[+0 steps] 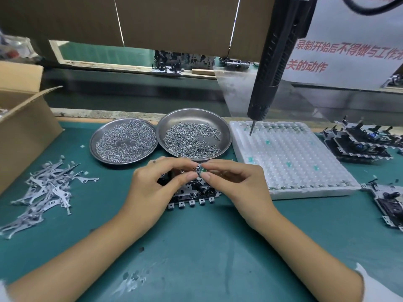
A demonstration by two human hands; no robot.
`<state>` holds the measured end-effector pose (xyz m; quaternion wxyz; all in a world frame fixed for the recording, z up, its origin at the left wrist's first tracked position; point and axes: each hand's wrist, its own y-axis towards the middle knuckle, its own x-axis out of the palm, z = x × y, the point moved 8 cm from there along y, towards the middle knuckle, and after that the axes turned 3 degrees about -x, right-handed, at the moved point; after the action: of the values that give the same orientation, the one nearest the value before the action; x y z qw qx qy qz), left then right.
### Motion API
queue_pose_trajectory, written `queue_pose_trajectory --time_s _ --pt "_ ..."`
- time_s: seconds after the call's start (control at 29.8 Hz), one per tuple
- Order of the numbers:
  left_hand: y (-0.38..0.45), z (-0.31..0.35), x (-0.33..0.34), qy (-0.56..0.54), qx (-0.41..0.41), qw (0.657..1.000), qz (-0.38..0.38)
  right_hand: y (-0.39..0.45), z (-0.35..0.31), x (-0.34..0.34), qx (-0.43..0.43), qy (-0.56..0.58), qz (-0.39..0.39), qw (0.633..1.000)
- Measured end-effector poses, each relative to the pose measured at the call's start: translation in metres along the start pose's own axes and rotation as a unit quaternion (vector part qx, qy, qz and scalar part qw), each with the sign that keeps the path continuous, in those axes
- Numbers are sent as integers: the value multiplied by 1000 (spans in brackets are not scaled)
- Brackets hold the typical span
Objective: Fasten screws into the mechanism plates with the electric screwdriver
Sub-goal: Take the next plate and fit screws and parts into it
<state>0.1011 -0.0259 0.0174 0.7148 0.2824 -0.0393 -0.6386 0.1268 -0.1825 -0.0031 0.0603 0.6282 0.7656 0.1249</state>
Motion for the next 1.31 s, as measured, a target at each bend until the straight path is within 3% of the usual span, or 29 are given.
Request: queue_pose_trajectory --time_s 0.84,1.11,1.31 --pt "1 2 3 -5 38 999 -23 -2 -4 8 -5 -4 -34 999" --pt "2 3 -1 18 32 999 -11 -2 -16 14 -106 -97 -66 987" --pt "0 5 -1 29 50 998 -11 -4 -22 11 -159 -158 -49 973"
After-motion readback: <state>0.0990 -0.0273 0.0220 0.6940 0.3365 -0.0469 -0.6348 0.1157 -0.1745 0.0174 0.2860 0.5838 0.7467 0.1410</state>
